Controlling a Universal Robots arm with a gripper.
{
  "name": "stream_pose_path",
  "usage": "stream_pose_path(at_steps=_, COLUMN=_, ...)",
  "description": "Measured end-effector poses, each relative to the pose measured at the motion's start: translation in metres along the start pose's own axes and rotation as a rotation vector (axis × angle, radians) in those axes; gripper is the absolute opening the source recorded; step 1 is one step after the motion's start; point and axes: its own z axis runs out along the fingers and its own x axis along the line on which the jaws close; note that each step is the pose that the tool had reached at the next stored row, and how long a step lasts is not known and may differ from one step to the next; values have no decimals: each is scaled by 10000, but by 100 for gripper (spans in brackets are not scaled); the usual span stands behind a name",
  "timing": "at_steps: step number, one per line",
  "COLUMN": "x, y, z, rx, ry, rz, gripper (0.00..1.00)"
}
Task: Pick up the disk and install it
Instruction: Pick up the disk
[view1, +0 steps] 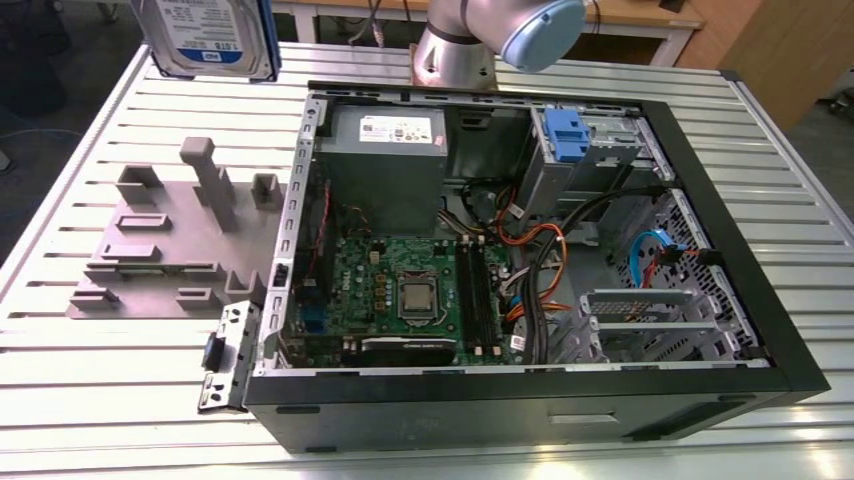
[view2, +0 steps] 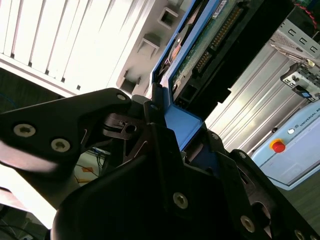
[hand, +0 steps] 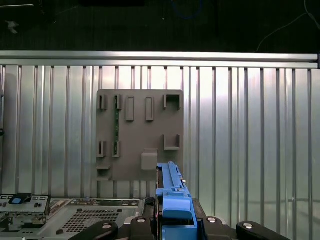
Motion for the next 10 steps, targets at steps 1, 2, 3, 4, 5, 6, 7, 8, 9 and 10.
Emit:
stream_pose_path(at_steps=1, x=0, y=-9, z=0, rx=0, ry=0, rz=1, gripper=37)
stream_pose_path(at_steps=2, x=0, y=-19, z=0, rx=1, ry=-1, rz=0, gripper=37)
stream_pose_path(at_steps=3, x=0, y=-29, z=0, rx=1, ry=-1, rz=0, gripper=37)
stream_pose_path(at_steps=4, x=0, y=-39, z=0, rx=0, ry=0, rz=0, gripper=37)
stream_pose_path(at_steps=5, x=0, y=-48, z=0, rx=0, ry=-1, rz=0, gripper=37)
stream_pose_path(at_steps=6, x=0, y=-57, z=0, rx=0, ry=-1, rz=0, gripper=37)
stream_pose_path(at_steps=7, x=-1, y=-66, z=0, rx=0, ry=-1, rz=1, gripper=37)
stream_pose_path(at_steps=8, x=-1, y=-75, z=-1, rx=0, ry=0, rz=0, gripper=37)
stream_pose_path(at_steps=9, x=-1, y=-84, z=-1, rx=0, ry=-1, rz=1, gripper=37)
stream_pose_path(at_steps=10, x=-1, y=-94, z=-1, rx=0, ry=0, rz=0, gripper=37)
